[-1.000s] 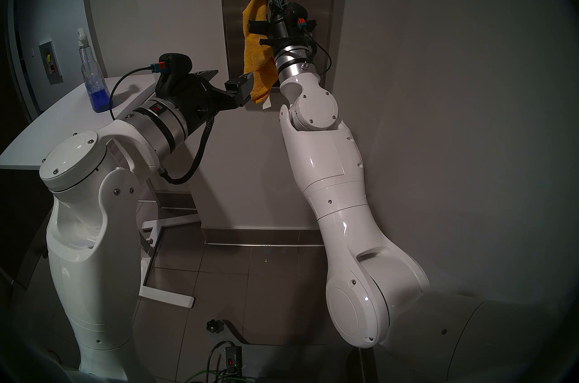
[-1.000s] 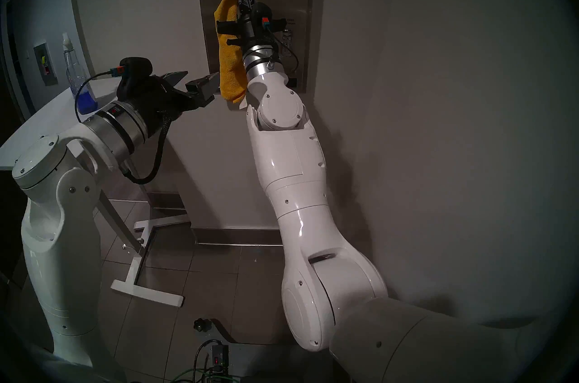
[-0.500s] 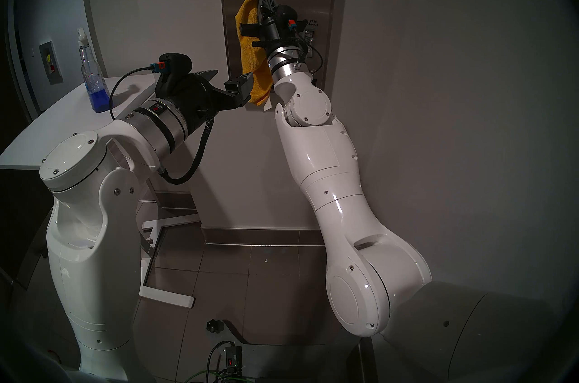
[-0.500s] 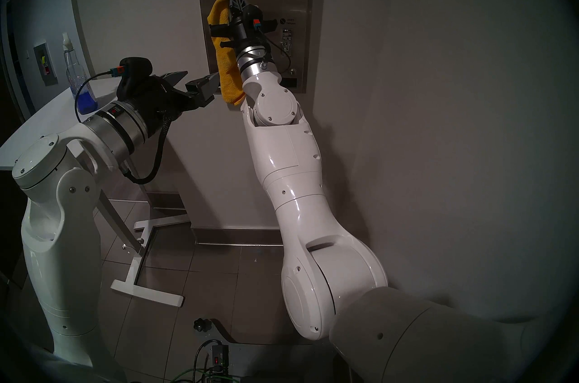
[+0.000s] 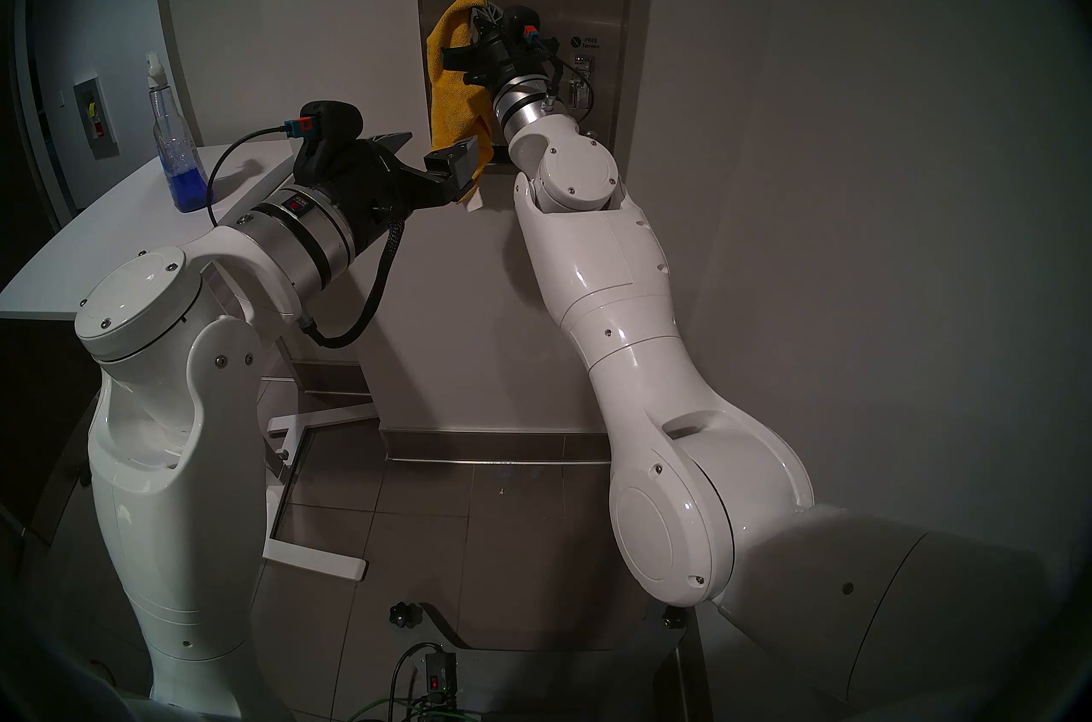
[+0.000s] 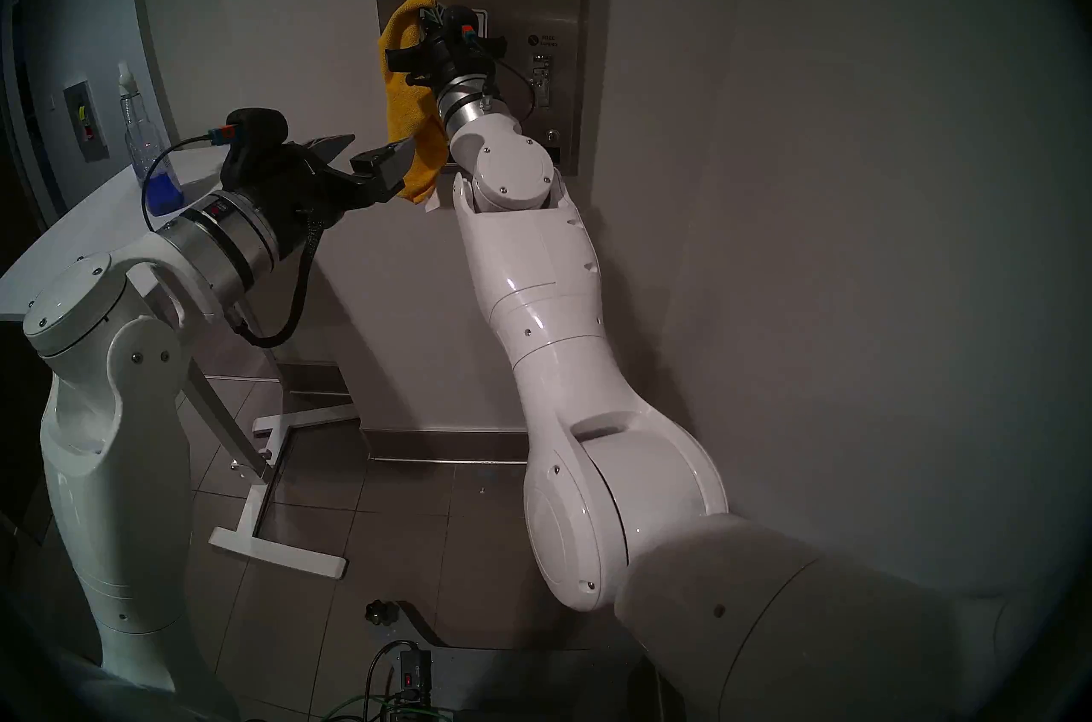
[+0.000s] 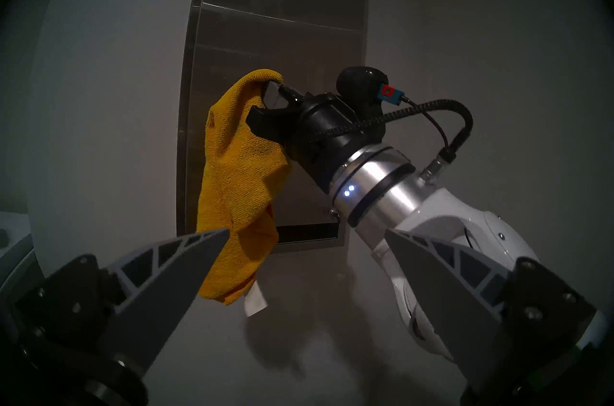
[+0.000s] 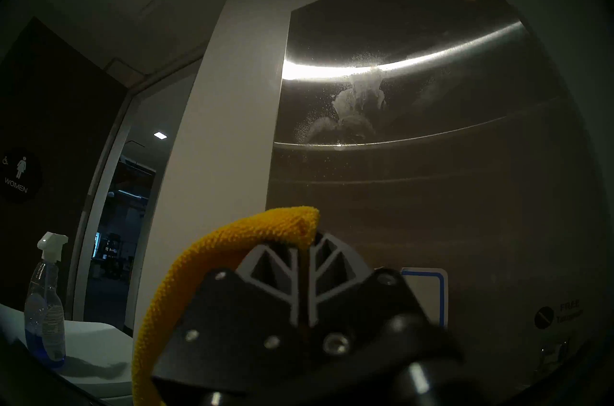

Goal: Pick up the cloth and wipe the surface

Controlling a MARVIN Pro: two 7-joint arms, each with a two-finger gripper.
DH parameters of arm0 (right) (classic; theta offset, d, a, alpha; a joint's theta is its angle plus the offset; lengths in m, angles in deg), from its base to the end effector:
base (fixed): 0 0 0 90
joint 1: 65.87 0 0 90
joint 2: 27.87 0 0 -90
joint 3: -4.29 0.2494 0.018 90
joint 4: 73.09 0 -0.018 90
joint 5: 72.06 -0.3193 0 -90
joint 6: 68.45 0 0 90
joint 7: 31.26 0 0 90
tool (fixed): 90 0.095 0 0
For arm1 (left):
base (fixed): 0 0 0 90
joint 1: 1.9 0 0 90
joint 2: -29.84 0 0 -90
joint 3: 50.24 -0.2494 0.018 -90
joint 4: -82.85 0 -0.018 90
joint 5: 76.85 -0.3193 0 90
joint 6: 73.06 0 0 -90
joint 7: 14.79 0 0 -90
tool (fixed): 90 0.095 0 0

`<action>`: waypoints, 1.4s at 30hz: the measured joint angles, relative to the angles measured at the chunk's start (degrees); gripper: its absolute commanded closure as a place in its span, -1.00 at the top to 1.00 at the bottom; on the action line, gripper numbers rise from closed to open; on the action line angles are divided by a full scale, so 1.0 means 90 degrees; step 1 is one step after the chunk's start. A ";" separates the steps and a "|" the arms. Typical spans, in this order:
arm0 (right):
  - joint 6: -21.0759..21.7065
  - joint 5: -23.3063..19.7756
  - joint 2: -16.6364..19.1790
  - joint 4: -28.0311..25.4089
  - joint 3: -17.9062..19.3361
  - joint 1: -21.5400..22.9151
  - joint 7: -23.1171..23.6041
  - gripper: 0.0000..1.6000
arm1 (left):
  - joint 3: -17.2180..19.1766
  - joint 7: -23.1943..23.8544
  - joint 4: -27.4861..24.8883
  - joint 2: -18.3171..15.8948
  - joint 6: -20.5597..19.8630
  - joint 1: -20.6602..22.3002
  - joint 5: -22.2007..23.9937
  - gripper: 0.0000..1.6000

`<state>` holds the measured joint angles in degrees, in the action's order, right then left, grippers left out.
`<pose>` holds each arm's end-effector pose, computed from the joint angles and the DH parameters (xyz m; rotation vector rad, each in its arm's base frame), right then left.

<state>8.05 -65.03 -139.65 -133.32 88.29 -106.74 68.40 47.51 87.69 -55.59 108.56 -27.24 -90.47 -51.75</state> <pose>0.5438 0.2211 0.0202 -1.2432 -0.3473 -2.4439 0.3280 -0.0007 0.0022 1.8487 -0.3206 2.0675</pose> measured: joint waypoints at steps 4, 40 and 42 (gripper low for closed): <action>0.0250 0.0031 -0.0041 0.0161 0.0099 0.0159 -0.0094 -1.00 | 0.0000 0.0006 0.0003 0.0004 -0.0003 -0.0001 -0.0001 1.00; 0.1581 0.0132 -0.0186 0.1689 0.0690 0.1498 -0.0623 -1.00 | 0.0001 0.0052 0.0047 0.0036 -0.0049 -0.0036 -0.0007 1.00; 0.1600 0.0132 -0.0194 0.1770 0.0721 0.1556 -0.0635 -1.00 | 0.0001 0.0055 0.0048 0.0037 -0.0051 -0.0039 -0.0008 1.00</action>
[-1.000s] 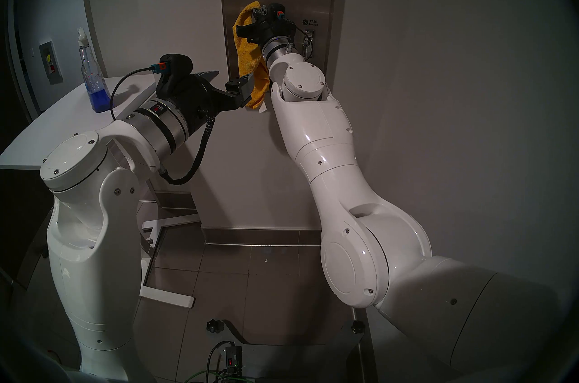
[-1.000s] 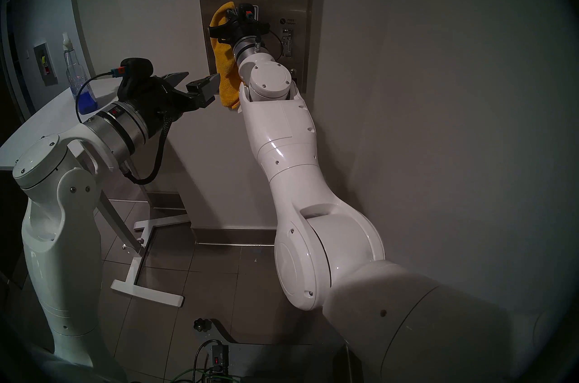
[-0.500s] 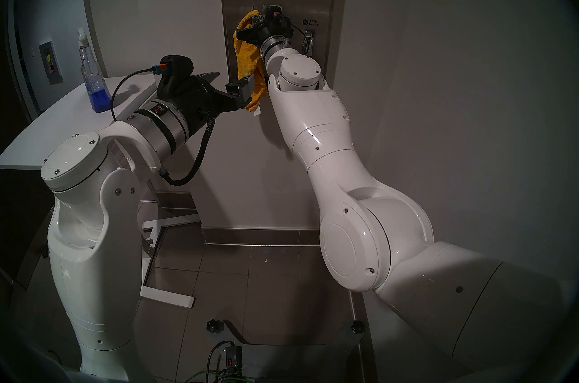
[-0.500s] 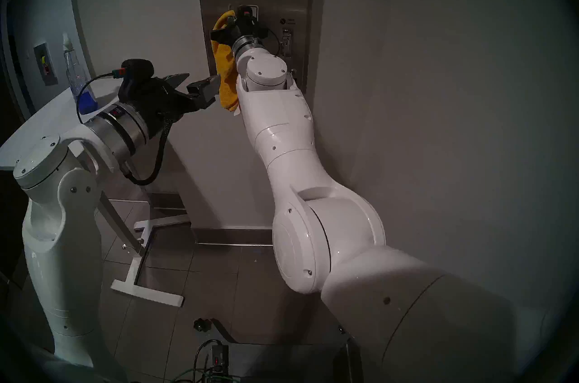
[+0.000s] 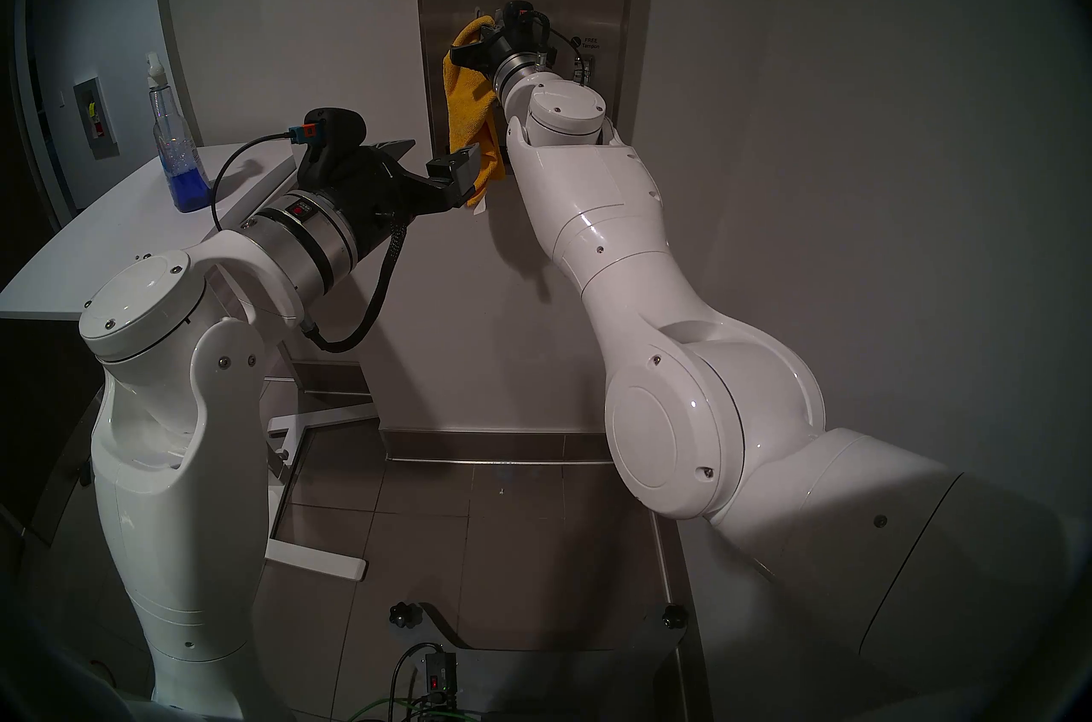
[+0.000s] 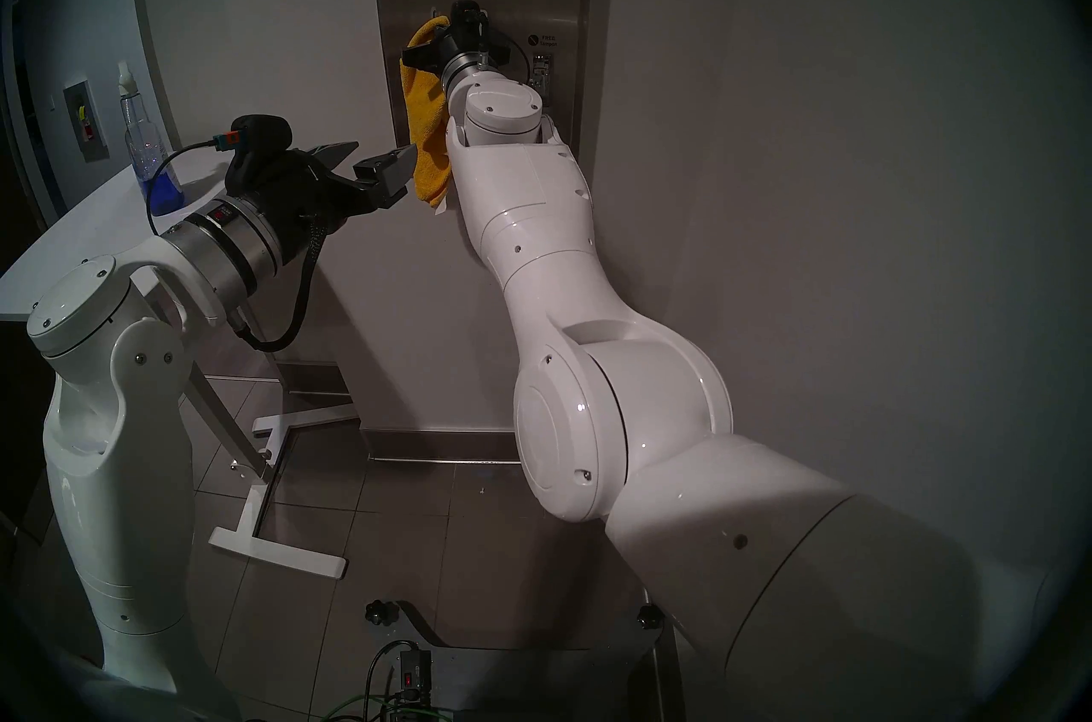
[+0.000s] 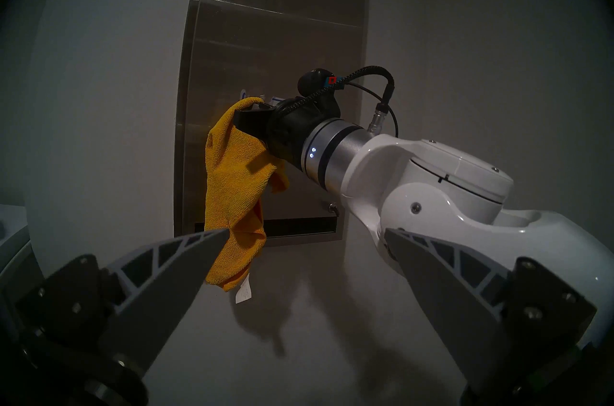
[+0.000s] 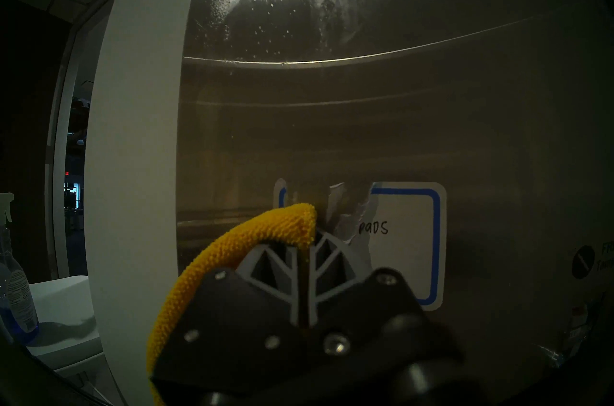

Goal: Pick up the cloth and wipe the surface

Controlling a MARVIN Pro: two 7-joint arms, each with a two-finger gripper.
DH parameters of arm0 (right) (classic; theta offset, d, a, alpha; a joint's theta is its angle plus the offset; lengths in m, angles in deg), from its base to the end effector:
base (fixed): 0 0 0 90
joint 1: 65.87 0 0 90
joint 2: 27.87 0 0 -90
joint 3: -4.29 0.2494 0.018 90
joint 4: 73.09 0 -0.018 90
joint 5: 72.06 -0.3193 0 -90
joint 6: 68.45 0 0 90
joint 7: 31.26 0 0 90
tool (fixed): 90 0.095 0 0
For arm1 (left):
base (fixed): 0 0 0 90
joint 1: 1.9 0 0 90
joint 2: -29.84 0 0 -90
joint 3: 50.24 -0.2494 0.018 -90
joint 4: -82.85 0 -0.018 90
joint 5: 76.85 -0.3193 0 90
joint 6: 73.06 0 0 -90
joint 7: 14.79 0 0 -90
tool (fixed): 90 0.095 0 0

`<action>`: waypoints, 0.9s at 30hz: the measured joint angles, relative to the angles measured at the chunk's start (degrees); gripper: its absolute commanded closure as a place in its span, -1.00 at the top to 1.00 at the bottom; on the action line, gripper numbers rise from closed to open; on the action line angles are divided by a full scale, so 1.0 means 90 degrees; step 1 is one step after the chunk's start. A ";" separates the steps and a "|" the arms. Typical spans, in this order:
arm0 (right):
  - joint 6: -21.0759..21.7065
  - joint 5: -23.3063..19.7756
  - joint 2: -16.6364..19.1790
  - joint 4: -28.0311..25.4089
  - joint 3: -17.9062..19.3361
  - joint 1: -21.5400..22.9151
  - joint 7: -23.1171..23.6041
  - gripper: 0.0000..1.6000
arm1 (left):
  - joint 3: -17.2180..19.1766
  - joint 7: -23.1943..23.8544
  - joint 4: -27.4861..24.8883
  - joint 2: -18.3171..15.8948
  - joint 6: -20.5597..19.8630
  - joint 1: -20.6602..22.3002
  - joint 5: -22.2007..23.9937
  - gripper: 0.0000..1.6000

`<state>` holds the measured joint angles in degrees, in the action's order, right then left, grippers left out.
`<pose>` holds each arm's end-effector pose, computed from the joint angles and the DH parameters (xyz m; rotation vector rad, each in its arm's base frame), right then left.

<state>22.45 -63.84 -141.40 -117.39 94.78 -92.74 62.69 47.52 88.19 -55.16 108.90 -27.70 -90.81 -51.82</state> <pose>0.5889 0.2270 0.0297 -1.6459 -0.2829 -2.2619 0.3296 -0.0007 -0.0026 1.8621 -0.3171 2.0423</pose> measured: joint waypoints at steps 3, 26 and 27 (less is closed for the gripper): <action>0.0002 -0.0007 -0.0019 0.0145 0.0050 0.0090 -0.0015 -1.00 | 0.0001 0.0004 0.0001 0.0002 -0.0002 -0.0003 -0.0001 1.00; -0.0600 -0.0442 -0.0076 0.1475 0.0502 0.0788 -0.0161 -1.00 | 0.0008 0.0023 -0.0015 0.0012 -0.0003 -0.0003 -0.0015 1.00; -0.0636 -0.0459 -0.0075 0.1518 0.0512 0.0804 -0.0156 -1.00 | 0.0009 0.0023 -0.0015 0.0013 -0.0003 -0.0003 -0.0016 1.00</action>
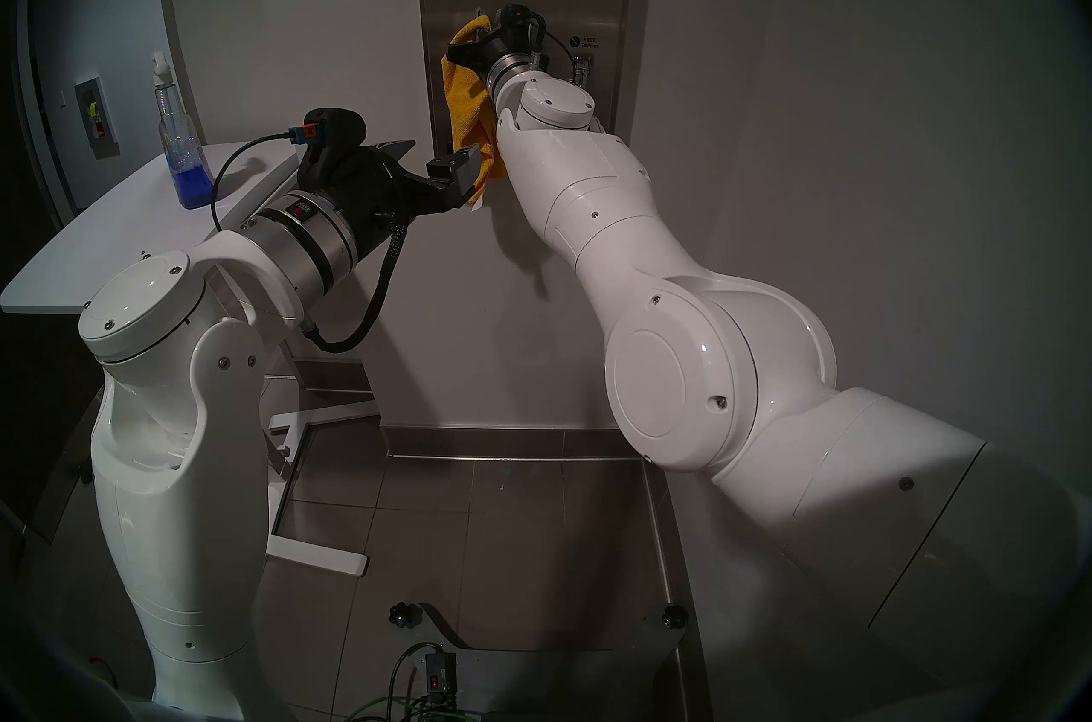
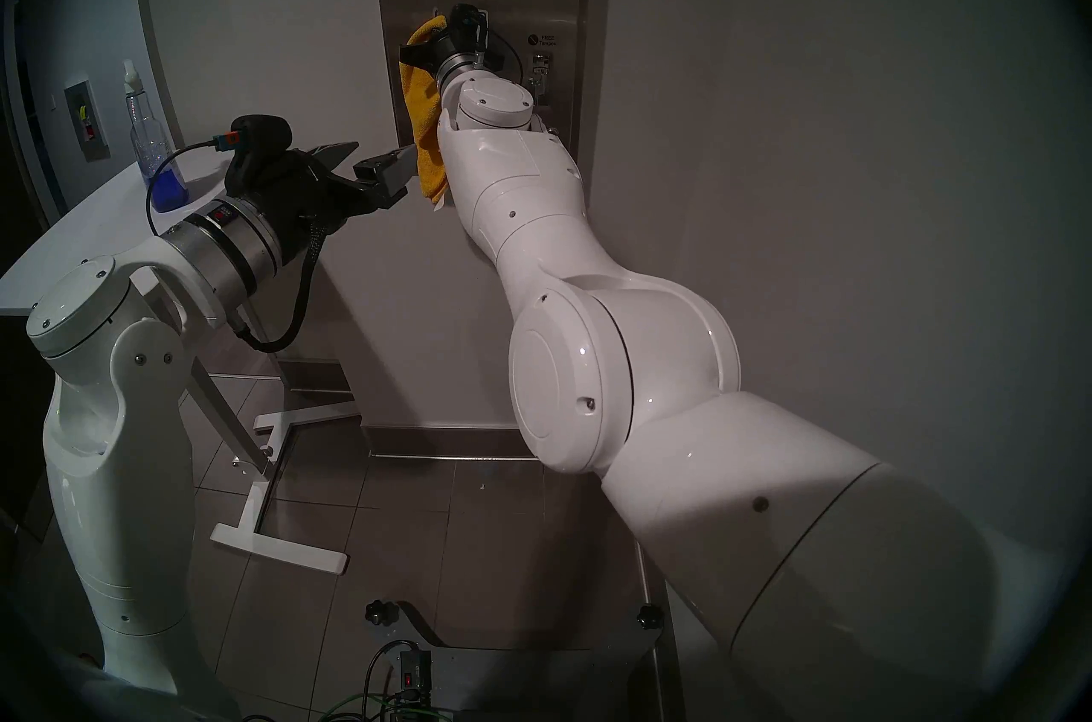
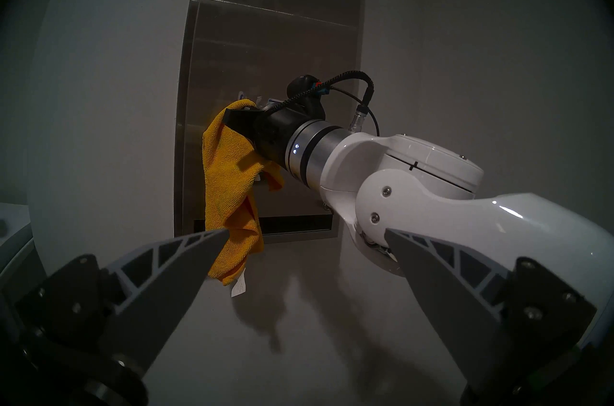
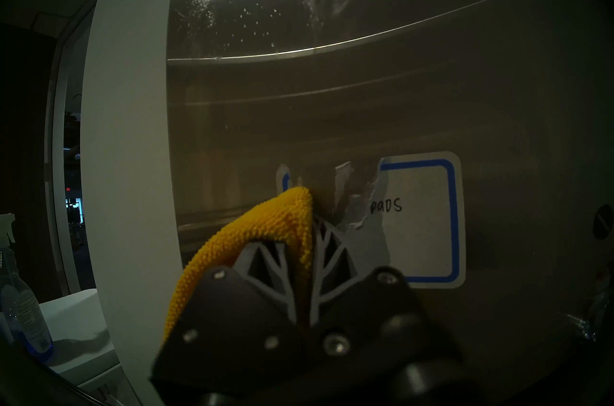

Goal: Pick up the cloth and wipe the surface

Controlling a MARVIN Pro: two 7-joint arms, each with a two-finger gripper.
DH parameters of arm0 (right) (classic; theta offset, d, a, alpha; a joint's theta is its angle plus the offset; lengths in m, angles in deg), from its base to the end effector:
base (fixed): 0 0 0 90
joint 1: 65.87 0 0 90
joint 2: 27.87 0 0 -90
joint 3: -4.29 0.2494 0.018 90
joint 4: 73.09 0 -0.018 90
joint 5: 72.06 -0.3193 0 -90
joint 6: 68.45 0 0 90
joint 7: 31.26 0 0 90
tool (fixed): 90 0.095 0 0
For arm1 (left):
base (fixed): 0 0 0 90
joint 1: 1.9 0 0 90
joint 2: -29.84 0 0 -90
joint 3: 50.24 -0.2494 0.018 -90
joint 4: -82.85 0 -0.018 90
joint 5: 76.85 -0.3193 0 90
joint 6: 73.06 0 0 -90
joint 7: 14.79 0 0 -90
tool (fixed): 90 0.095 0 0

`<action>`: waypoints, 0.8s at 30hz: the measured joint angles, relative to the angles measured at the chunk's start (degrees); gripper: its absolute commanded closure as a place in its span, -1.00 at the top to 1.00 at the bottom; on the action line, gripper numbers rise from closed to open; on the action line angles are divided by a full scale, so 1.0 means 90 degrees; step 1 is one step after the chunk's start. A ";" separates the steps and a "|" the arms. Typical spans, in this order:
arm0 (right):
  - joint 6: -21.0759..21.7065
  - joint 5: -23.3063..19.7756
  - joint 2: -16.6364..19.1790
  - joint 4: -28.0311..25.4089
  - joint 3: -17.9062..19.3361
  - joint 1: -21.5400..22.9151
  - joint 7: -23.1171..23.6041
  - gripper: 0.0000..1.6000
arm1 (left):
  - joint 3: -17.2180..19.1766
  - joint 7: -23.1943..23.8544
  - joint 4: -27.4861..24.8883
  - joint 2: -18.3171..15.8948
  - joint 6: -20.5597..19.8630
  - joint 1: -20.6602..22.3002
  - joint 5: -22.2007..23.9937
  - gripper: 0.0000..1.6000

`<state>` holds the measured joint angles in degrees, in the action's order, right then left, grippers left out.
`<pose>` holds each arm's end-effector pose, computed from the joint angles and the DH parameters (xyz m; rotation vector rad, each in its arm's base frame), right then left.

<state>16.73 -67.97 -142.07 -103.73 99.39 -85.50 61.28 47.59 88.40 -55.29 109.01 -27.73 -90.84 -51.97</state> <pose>0.6042 0.2369 0.0176 -1.6503 -0.1736 -2.1787 0.3290 -0.0007 -0.0021 1.8600 -0.3189 2.0436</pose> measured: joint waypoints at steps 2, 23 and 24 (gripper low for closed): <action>-0.0101 -0.0040 0.0006 0.0115 0.0024 0.0042 0.0009 -1.00 | 0.0001 0.0001 -0.0002 0.0001 0.0000 0.0000 -0.0001 1.00; -0.0846 -0.0249 0.0082 0.1254 0.0120 0.0030 0.0375 -1.00 | 0.0010 0.0013 -0.0011 0.0007 0.0000 0.0002 -0.0019 1.00; -0.0840 -0.0248 0.0082 0.1362 0.0119 -0.0012 0.0392 -1.00 | 0.0010 0.0014 -0.0012 0.0007 0.0000 0.0002 -0.0020 1.00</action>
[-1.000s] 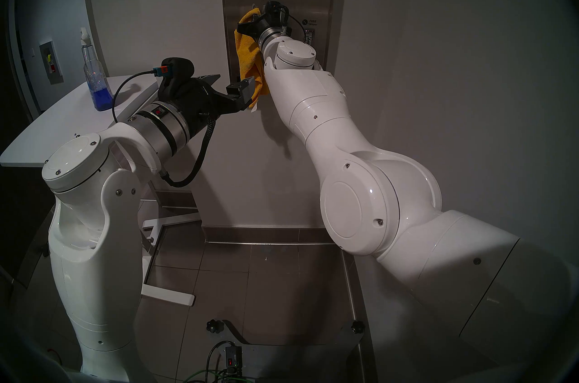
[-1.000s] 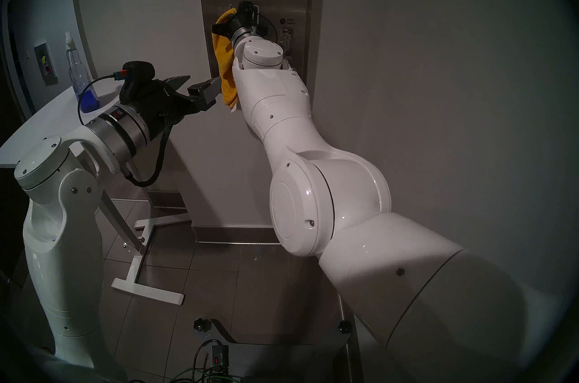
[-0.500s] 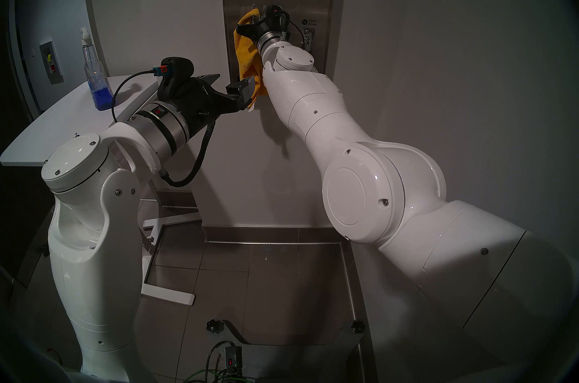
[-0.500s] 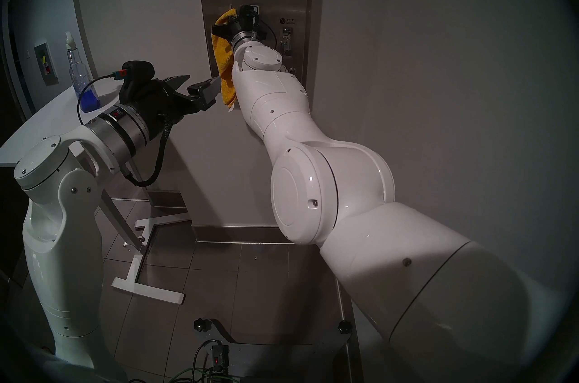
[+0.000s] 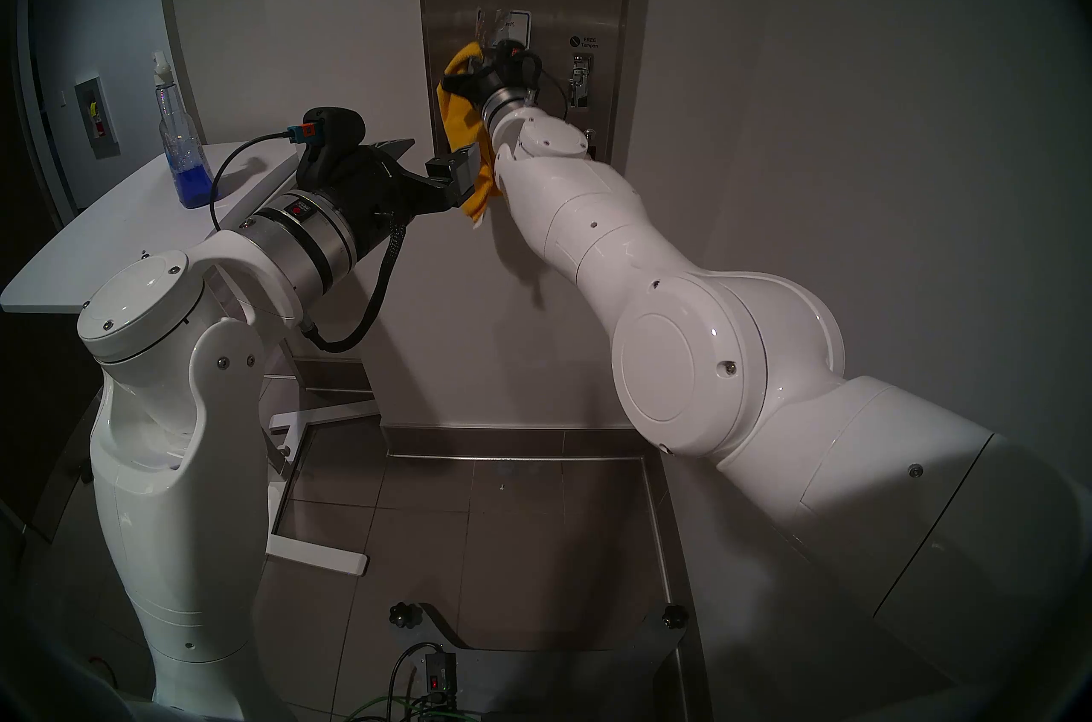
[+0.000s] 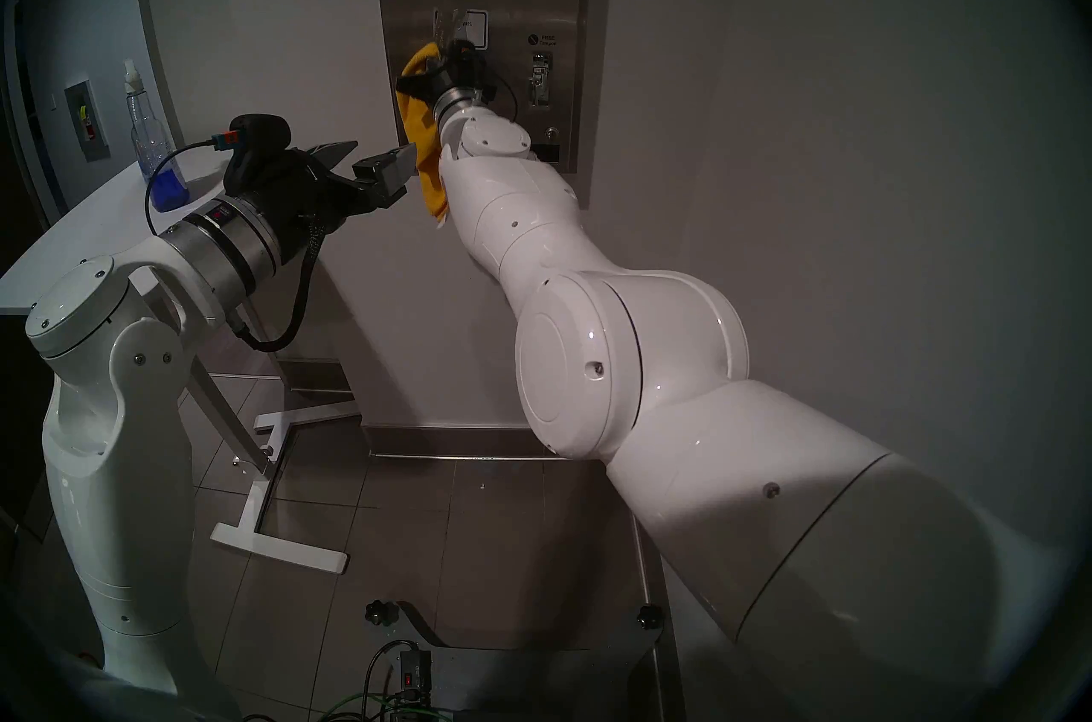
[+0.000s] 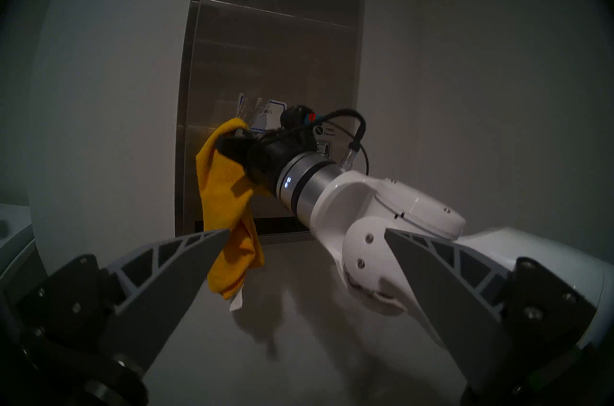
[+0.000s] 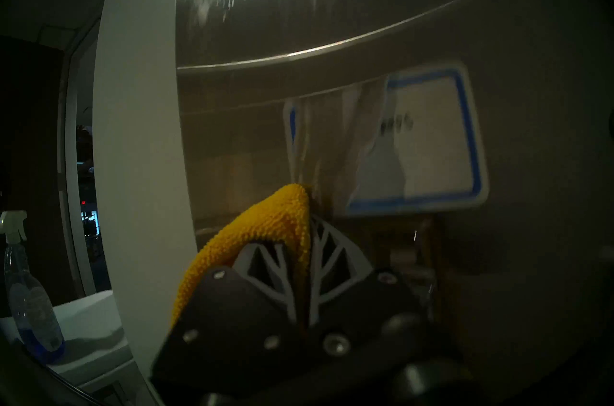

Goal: Pick up the cloth and wipe the surface

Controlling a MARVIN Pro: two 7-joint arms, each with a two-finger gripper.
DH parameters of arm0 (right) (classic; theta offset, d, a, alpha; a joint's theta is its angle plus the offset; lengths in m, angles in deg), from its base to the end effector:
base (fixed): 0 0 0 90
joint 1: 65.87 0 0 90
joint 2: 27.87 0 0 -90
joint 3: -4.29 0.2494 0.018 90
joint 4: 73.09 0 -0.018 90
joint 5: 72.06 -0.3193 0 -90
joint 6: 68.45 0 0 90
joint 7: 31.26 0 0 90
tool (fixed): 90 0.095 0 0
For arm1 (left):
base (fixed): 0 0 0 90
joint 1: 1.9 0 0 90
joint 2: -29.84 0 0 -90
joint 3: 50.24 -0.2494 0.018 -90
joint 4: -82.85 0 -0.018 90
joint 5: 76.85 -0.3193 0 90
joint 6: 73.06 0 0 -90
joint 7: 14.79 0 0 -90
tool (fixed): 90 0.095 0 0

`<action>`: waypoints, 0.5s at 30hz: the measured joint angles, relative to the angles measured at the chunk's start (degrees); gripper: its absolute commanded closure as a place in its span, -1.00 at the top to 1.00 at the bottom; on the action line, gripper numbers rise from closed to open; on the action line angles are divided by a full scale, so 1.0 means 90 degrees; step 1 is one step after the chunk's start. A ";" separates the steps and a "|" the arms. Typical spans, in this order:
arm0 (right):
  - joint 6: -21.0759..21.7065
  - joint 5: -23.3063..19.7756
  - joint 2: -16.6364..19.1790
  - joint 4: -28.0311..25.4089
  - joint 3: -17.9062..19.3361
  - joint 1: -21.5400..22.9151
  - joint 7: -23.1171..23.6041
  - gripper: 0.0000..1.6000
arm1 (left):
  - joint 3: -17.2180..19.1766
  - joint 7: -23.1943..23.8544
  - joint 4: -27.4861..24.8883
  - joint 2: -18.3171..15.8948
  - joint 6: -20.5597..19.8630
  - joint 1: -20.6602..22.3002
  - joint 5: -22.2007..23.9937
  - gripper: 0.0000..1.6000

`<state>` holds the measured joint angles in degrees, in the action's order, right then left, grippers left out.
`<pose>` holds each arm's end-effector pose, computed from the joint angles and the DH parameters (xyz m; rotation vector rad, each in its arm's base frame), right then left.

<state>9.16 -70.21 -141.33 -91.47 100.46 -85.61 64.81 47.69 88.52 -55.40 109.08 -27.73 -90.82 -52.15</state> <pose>0.6047 0.2495 -0.0577 -1.6971 -0.1957 -2.0555 0.3285 -0.0003 -0.0014 1.8587 -0.3195 2.0479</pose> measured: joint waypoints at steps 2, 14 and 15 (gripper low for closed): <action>0.0047 0.0011 0.0006 0.0236 0.0000 -0.0088 0.0011 -1.00 | 0.0001 0.0001 -0.0002 0.0001 0.0000 0.0000 -0.0003 1.00; 0.0521 0.0105 0.0271 0.1072 0.0047 -0.0341 -0.0368 -1.00 | 0.0005 0.0005 -0.0019 0.0005 0.0000 0.0005 -0.0027 1.00; 0.0500 0.0108 0.0276 0.1010 0.0045 -0.0317 -0.0382 -1.00 | 0.0005 0.0007 -0.0019 0.0006 0.0000 0.0003 -0.0028 1.00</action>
<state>13.66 -69.24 -138.84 -82.38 100.87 -88.46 61.37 47.74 88.58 -55.57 109.13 -27.73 -90.79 -52.39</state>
